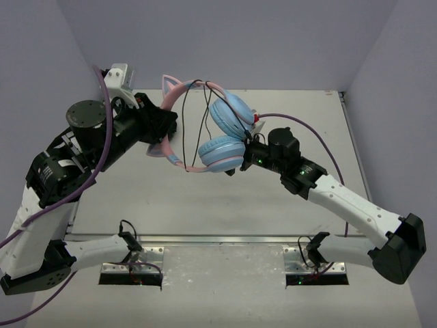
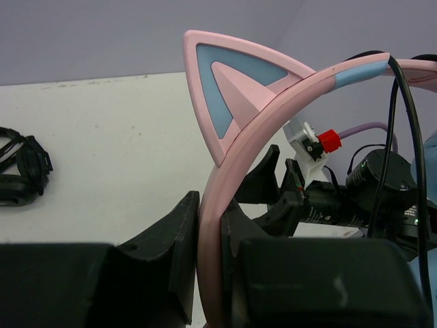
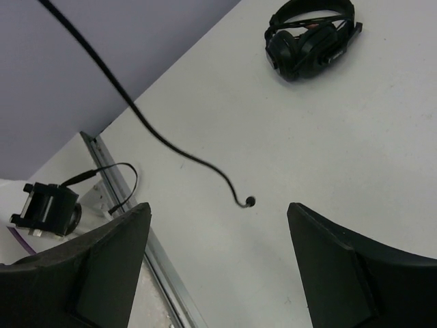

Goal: Wrap the headphones

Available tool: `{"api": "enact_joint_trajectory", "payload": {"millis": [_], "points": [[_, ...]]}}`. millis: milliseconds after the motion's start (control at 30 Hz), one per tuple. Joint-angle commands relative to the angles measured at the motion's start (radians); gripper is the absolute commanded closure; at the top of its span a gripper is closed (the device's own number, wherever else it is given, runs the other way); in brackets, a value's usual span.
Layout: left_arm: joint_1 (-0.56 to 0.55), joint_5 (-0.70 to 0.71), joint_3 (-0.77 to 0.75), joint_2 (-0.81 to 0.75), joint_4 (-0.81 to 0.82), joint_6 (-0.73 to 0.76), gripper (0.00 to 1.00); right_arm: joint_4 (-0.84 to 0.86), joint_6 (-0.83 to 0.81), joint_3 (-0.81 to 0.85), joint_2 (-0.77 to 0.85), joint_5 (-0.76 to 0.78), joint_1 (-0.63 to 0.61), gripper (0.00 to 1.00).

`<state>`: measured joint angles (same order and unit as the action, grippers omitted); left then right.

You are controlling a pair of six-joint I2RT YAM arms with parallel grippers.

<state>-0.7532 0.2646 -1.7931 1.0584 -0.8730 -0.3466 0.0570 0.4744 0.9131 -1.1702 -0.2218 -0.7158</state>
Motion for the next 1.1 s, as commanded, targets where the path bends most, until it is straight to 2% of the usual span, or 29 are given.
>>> {"api": "enact_joint_trajectory", "payload": {"millis": [0,100,133,167,367,467,567,600,633,700,833,933,1067], "points": [[-0.008,-0.018,-0.051,-0.025,0.111,-0.046,1.00,0.012,-0.043,-0.013,0.032,-0.046,-0.001,0.19],[-0.008,-0.025,-0.054,-0.026,0.109,-0.052,1.00,0.020,-0.056,0.004,0.000,-0.149,-0.001,0.21],[-0.008,-0.027,-0.052,-0.026,0.108,-0.052,1.00,-0.003,-0.063,0.015,-0.014,-0.140,-0.001,0.04],[-0.008,-0.028,-0.052,-0.029,0.108,-0.055,1.00,-0.012,-0.063,0.029,-0.038,-0.122,-0.002,0.01],[-0.008,-0.030,-0.058,-0.023,0.106,-0.054,1.00,0.026,-0.059,0.024,-0.063,0.047,-0.001,0.01],[-0.008,-0.033,-0.068,-0.017,0.106,-0.054,1.00,0.043,-0.056,0.033,-0.097,0.035,-0.001,0.01],[-0.008,-0.034,-0.075,-0.009,0.104,-0.054,1.00,0.076,-0.031,0.046,-0.146,-0.032,-0.002,0.11],[-0.008,-0.031,-0.080,-0.008,0.104,-0.052,1.00,0.102,-0.020,0.046,-0.167,-0.054,-0.004,0.32],[-0.008,-0.028,-0.080,-0.006,0.104,-0.052,1.00,0.119,0.004,0.043,-0.178,-0.069,-0.005,0.38],[-0.008,-0.025,-0.083,-0.003,0.106,-0.051,1.00,0.188,0.047,0.020,-0.190,-0.103,-0.011,0.43],[-0.008,-0.028,-0.088,0.005,0.104,-0.051,1.00,0.276,0.082,-0.006,-0.227,-0.149,-0.024,0.45],[-0.008,-0.028,-0.088,0.009,0.106,-0.052,1.00,0.323,0.095,0.004,-0.258,-0.169,-0.027,0.51],[-0.008,-0.022,-0.089,0.017,0.106,-0.051,1.00,0.336,0.090,0.038,-0.295,-0.159,-0.025,0.68]]}}
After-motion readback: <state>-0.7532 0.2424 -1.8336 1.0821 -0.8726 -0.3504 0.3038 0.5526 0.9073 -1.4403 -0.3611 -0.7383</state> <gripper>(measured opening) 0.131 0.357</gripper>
